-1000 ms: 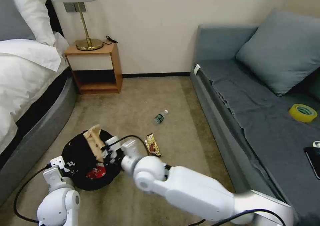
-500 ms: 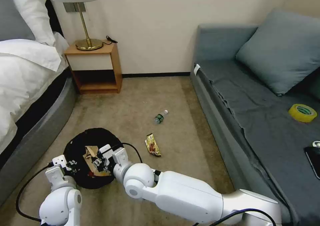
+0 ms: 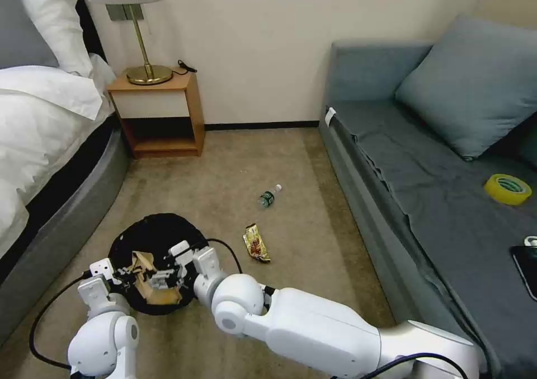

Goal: Pick up the trash bin, then pick up the garbage on the floor and place it into the trash bin.

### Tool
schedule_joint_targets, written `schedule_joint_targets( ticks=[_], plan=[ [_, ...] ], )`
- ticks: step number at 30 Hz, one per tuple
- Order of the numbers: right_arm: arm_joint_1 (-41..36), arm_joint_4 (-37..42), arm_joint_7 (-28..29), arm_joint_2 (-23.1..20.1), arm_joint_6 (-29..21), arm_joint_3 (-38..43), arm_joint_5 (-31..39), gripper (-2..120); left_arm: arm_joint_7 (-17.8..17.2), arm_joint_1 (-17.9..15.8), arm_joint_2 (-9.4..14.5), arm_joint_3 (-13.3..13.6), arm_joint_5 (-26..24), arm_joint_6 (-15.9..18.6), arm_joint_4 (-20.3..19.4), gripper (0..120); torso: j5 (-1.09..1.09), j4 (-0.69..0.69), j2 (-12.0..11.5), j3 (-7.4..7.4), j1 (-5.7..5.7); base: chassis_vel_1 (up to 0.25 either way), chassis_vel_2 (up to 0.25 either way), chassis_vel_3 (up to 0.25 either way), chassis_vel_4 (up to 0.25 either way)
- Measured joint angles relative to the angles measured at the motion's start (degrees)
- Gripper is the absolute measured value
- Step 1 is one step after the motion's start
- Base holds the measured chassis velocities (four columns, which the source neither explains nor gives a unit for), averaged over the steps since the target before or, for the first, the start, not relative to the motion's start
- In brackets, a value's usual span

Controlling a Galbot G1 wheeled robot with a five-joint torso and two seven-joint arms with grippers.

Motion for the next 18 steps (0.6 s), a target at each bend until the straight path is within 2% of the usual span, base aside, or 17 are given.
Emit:
schedule_joint_targets(
  ticks=[7, 9, 12, 18],
  plan=[
    [4.9, -1.8, 0.6, 1.3, -5.5, -0.6, 8.1, 100, 0.7, 0.2, 0.0, 1.0, 1.6, -0.6, 0.1, 2, 0.00, 0.00, 0.0, 0.00, 0.00, 0.000, 0.000, 0.000, 0.000],
    [5.9, -2.6, 0.6, 1.6, -6.0, -0.5, 8.5, 100, 0.8, 0.3, 0.0, 1.2, 1.8, -0.7, 0.1, 2, 0.00, 0.00, 0.0, 0.00, 0.00, 0.000, 0.000, 0.000, 0.000],
    [9.8, -4.9, 0.2, 2.3, -11.3, -0.2, 10.1, 100, 0.9, 0.2, 0.0, 1.4, 2.2, -1.0, 0.2, 2, -0.01, 0.01, 0.0, 0.00, 0.00, 0.000, 0.000, 0.000, 0.000],
    [14.4, -8.4, -3.6, 2.4, -14.5, -1.5, 7.5, 100, 1.0, 0.2, 0.0, 1.5, 2.3, -1.2, 0.4, 2, -0.01, 0.00, 0.0, 0.00, 0.00, 0.000, 0.000, 0.000, 0.000]
  ],
)
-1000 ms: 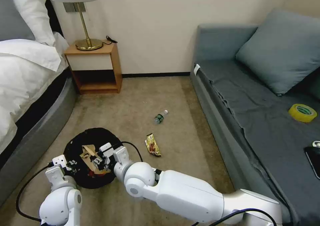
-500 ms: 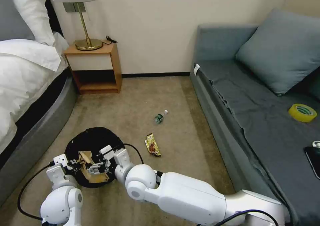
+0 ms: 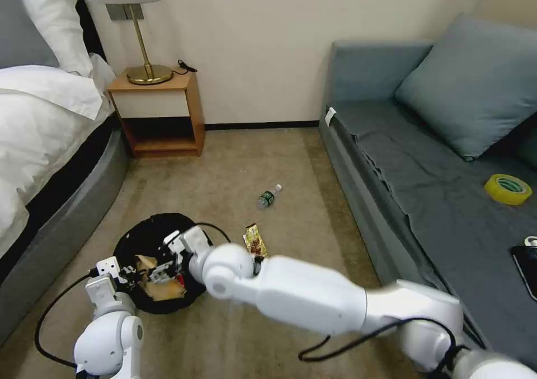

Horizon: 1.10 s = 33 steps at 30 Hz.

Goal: Pick up the trash bin, then pick up the garbage on the floor and place it into the trash bin.

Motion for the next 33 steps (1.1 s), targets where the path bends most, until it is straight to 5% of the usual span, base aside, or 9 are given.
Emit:
schedule_joint_targets(
  ticks=[9, 14, 22, 33],
  plan=[
    [1.7, -5.0, -4.8, 1.4, 5.3, -3.4, -7.4, 100, 0.2, 0.0, 0.0, 0.0, 0.3, -0.8, 0.5, 2, 0.00, 0.01, 0.0, 0.00, 0.00, 0.000, 0.000, 0.000, 0.000],
    [1.3, -3.6, -3.6, 1.8, 1.8, -2.4, -1.7, 100, 0.2, -0.1, 0.0, -0.2, 0.3, -0.9, 0.7, 2, 0.00, 0.00, 0.0, 0.00, 0.00, 0.000, 0.000, 0.000, 0.000],
    [-1.7, -2.9, 2.5, 3.6, 6.2, 3.4, 15.4, 100, 0.3, 0.0, 0.0, -0.4, 0.3, -1.6, 1.0, 2, 0.00, 0.00, 0.0, 0.00, 0.00, 0.000, 0.000, 0.000, 0.000],
    [-4.0, -3.6, 8.2, 4.2, 5.4, 6.5, 17.7, 100, 0.3, 0.2, 0.0, -0.5, 0.3, -1.8, 1.1, 2, 0.00, 0.00, 0.0, 0.00, 0.00, 0.000, 0.000, 0.000, 0.000]
  ],
)
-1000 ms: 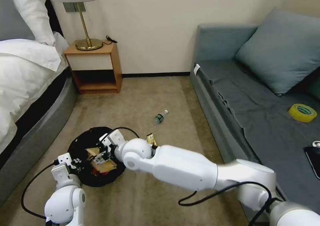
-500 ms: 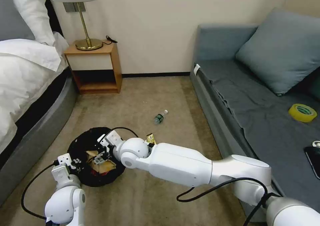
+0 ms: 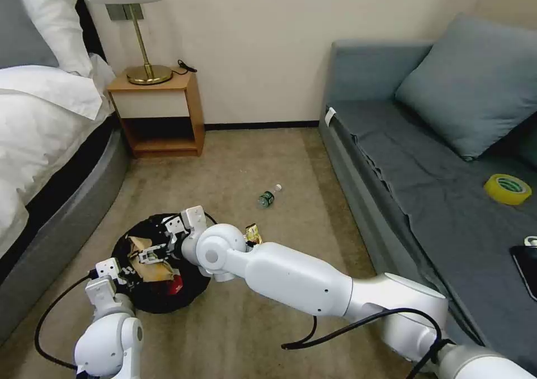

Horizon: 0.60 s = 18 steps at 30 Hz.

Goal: Pick up the trash bin, then pick up the garbage on the floor and place it into the trash bin.

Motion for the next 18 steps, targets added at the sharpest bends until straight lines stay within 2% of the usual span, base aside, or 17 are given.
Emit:
schedule_joint_targets(
  ticks=[5, 10, 15, 16, 18],
  plan=[
    [-0.8, -0.1, 0.5, -0.1, -0.8, 0.5, 0.0, 100, 0.1, 0.1, 0.0, 0.1, 0.0, -0.2, 0.0, 2, 0.00, 0.00, 0.0, 0.00, 0.00, 0.000, 0.000, 0.000, 0.000],
    [-2.2, 1.0, 0.3, 0.1, -2.7, 2.1, 3.0, 100, 0.1, 0.3, 0.0, 0.0, 0.1, -0.5, 0.2, 2, 0.00, 0.00, 0.0, 0.00, 0.00, 0.000, 0.000, 0.000, 0.000],
    [-2.1, 2.4, -2.0, -0.8, -5.6, 3.2, 4.8, 100, 0.2, 0.3, 0.0, -0.1, 0.1, -0.7, 0.3, 2, 0.00, 0.00, 0.0, 0.00, 0.00, 0.000, 0.000, 0.000, 0.000],
    [-1.6, 2.5, -2.4, -1.1, -6.9, 3.2, 4.7, 100, 0.2, 0.3, 0.0, -0.1, 0.1, -0.8, 0.3, 2, 0.01, 0.00, 0.0, 0.00, 0.00, 0.000, 0.000, 0.000, 0.000],
    [0.0, 2.5, -4.6, -2.1, -9.2, 2.1, 0.0, 100, 0.3, 0.3, 0.0, -0.1, 0.1, -0.8, 0.3, 2, 0.01, 0.00, 0.0, 0.00, 0.00, 0.000, 0.000, 0.000, 0.000]
  ],
)
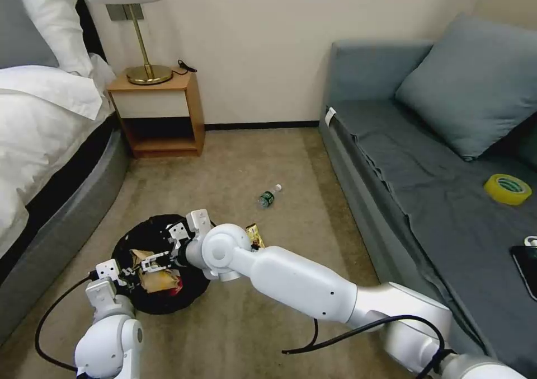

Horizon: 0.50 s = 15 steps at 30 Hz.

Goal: Pick up the trash bin, then pick up the garbage on the floor and place it into the trash bin.

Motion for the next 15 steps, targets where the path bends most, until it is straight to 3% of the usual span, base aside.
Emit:
schedule_joint_targets(
  ticks=[1, 4, 5, 7, 10, 12, 15],
  plan=[
    [0.0, 0.0, 0.0, 0.0, 0.0, 0.0, 0.0, 100, 0.0, 0.0, 0.0, 0.0, 0.0, 0.0, 0.0, 2, 0.00, 0.00, 0.0, 0.00, 0.00, 0.000, 0.000, 0.000, 0.000],
    [2.1, -0.5, -8.6, -1.8, 0.7, -3.1, -16.9, 100, 0.1, 0.0, 0.0, 0.1, 0.1, -0.1, 0.0, 2, 0.00, -0.01, 0.0, 0.00, 0.00, 0.000, 0.000, 0.000, 0.000],
    [2.1, -0.5, -8.6, -1.8, 0.7, -3.1, -16.9, 100, 0.1, 0.0, 0.0, 0.1, 0.1, -0.1, 0.0, 2, 0.00, -0.01, 0.0, 0.00, 0.00, 0.000, 0.000, 0.000, 0.000],
    [2.7, -0.5, -11.5, -2.1, 3.2, -4.7, -24.2, 100, 0.2, -0.1, 0.0, 0.1, 0.1, -0.2, 0.2, 2, 0.00, -0.01, 0.0, 0.00, 0.00, 0.000, 0.000, 0.000, 0.000],
    [2.7, -0.5, -12.4, -2.0, 5.9, -5.8, -29.5, 100, 0.2, -0.1, 0.0, 0.1, 0.2, -0.3, 0.3, 2, 0.00, 0.00, 0.0, 0.00, 0.00, 0.000, 0.000, 0.000, 0.000],
    [2.5, -0.9, -13.9, -1.9, 11.6, -7.9, -38.8, 100, 0.3, -0.3, 0.0, 0.1, 0.2, -0.4, 0.5, 2, 0.00, 0.00, 0.0, 0.00, 0.00, 0.000, 0.000, 0.000, 0.000],
    [2.4, -0.9, -14.2, -1.9, 13.8, -8.9, -42.9, 100, 0.3, -0.4, 0.0, 0.0, 0.2, -0.5, 0.5, 2, 0.00, 0.00, 0.0, 0.00, 0.00, 0.000, 0.000, 0.000, 0.000]
  ],
)
